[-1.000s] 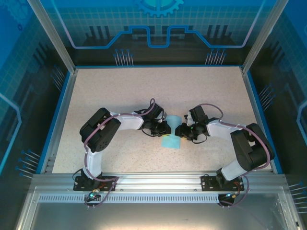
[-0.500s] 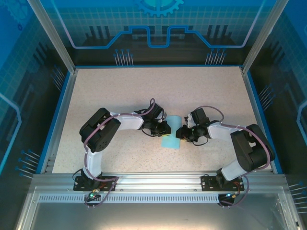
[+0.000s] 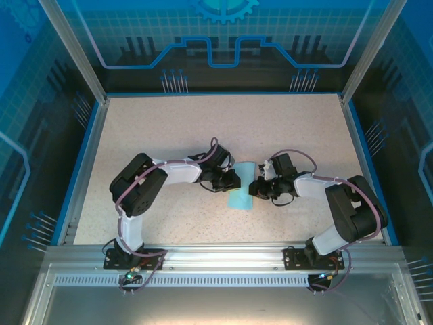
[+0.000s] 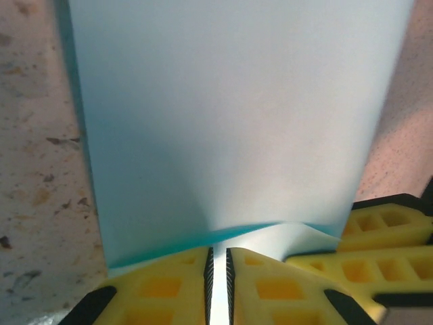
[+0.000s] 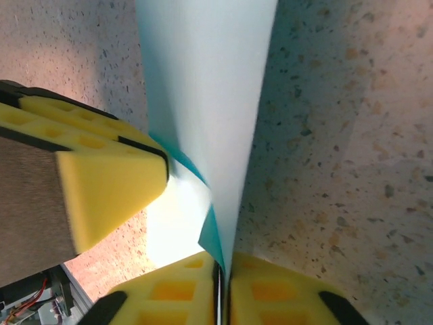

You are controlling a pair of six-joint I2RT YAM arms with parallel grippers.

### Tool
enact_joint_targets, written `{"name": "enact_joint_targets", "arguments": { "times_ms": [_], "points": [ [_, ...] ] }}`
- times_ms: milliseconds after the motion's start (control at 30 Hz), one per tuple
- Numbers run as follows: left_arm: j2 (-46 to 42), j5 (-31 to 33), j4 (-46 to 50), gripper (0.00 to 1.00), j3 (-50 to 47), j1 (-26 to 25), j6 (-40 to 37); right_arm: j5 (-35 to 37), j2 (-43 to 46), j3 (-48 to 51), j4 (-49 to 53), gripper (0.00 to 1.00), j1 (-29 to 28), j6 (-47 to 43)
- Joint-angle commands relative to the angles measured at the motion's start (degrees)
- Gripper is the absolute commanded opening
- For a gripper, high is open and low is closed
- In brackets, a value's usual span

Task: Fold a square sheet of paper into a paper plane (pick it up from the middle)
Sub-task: Turn over the paper at the center of the table.

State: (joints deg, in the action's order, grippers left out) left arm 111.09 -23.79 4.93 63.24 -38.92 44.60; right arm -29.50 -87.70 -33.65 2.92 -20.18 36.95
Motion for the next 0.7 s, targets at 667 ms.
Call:
{"name": "enact_joint_targets", "arguments": {
  "times_ms": [667],
  "points": [
    [-29.91, 23.81, -0.75, 0.28, -15.65, -0.32, -0.92, 18.74, 19.5, -10.23, 30.54, 0.0, -3.1, -6.72]
  ]
}}
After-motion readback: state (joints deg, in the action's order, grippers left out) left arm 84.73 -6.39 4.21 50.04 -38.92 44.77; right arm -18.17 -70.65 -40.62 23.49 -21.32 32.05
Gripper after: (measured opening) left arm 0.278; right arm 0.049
